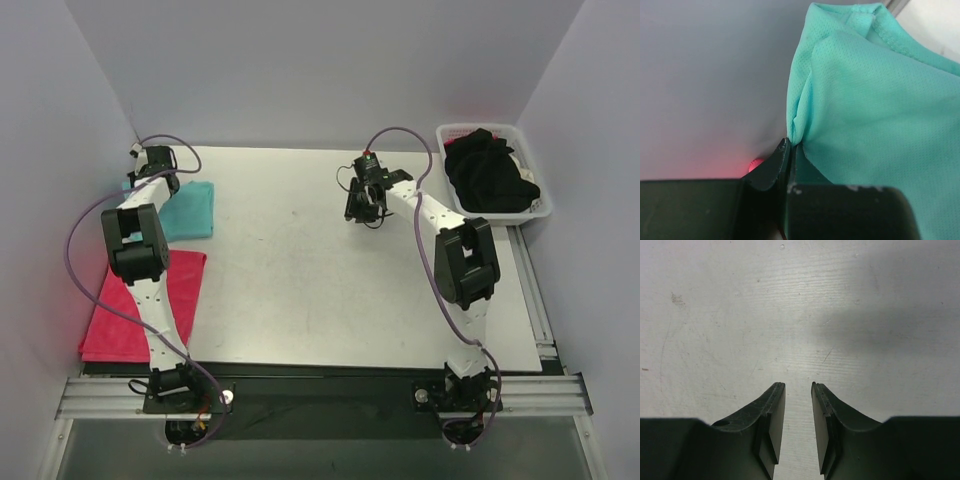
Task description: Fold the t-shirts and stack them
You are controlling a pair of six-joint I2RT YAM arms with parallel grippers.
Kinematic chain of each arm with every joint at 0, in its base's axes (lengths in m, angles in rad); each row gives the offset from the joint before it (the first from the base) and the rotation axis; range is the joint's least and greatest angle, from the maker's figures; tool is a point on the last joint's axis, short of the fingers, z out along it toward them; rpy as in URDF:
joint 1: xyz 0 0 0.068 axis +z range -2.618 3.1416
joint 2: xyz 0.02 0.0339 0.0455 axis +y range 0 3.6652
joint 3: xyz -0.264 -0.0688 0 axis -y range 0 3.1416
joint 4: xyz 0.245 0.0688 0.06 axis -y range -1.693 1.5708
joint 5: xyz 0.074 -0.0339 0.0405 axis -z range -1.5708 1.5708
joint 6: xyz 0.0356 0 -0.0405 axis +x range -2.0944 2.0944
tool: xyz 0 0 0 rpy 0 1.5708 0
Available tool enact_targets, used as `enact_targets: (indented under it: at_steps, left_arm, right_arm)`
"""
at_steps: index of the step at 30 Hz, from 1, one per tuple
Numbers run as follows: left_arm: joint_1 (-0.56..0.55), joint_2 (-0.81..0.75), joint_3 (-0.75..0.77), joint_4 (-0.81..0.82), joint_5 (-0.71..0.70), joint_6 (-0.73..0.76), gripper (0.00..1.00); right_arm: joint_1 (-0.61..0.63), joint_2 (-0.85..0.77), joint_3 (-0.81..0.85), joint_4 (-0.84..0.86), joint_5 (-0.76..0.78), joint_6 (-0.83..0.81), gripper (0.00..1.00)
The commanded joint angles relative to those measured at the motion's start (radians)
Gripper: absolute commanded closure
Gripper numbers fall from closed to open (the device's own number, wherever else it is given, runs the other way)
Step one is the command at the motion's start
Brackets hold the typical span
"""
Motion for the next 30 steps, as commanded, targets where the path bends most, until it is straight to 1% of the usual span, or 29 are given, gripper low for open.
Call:
enact_targets:
  at_steps: [1, 8, 10, 11, 13, 15, 16, 17, 18, 19, 22, 26, 28, 29, 30]
  left_arm:
    - [0.019, 0.036, 0.084, 0.010, -0.035, -0.012, 1.00]
    - [0.025, 0.064, 0.127, 0.024, 0.000, 0.003, 1.00]
    - [0.025, 0.061, 0.140, 0.027, 0.006, -0.006, 0.96]
    - [0.026, 0.059, 0.144, 0.027, 0.017, -0.009, 0.92]
    - [0.026, 0.048, 0.149, 0.030, 0.029, -0.021, 0.77]
    - [0.028, 0.033, 0.138, 0.035, 0.045, -0.072, 0.61]
    - [0.023, 0.009, 0.121, 0.065, 0.075, -0.072, 0.56]
    - [0.022, -0.007, 0.106, 0.078, 0.095, -0.075, 0.49]
    - [0.022, -0.024, 0.089, 0.087, 0.114, -0.095, 0.40]
    - [0.020, -0.056, 0.059, 0.108, 0.131, -0.102, 0.18]
    - [0.005, -0.122, -0.012, 0.165, 0.166, -0.112, 0.16]
    - [-0.035, -0.203, -0.058, 0.188, 0.210, -0.119, 0.14]
    - [-0.070, -0.258, -0.077, 0.197, 0.253, -0.119, 0.10]
    - [-0.082, -0.277, -0.096, 0.200, 0.266, -0.119, 0.03]
    - [-0.096, -0.312, -0.104, 0.200, 0.278, -0.119, 0.03]
  right_arm:
    - [0.006, -0.008, 0.043, -0.046, 0.023, 0.015, 0.71]
    - [0.012, 0.012, 0.040, -0.046, 0.021, 0.020, 0.71]
    - [0.014, 0.017, 0.037, -0.046, 0.021, 0.018, 0.71]
    - [0.014, 0.020, 0.035, -0.046, 0.016, 0.015, 0.71]
    - [0.016, 0.021, 0.029, -0.044, 0.013, 0.012, 0.72]
    - [0.019, 0.021, 0.020, -0.046, 0.010, 0.008, 0.72]
    - [0.020, 0.023, 0.020, -0.046, 0.009, 0.006, 0.72]
    - [0.022, 0.026, 0.017, -0.044, 0.009, 0.005, 0.72]
    - [0.023, 0.028, 0.015, -0.044, 0.007, 0.002, 0.72]
    - [0.025, 0.029, 0.017, -0.046, 0.004, -0.002, 0.72]
    - [0.029, 0.031, 0.010, -0.041, 0.006, 0.000, 0.72]
    - [0.034, 0.008, -0.009, -0.021, 0.027, -0.006, 0.72]
    - [0.034, -0.011, -0.016, -0.015, 0.045, -0.014, 0.72]
    - [0.034, -0.017, -0.025, -0.010, 0.050, -0.020, 0.72]
    - [0.032, -0.028, -0.029, -0.010, 0.053, -0.023, 0.72]
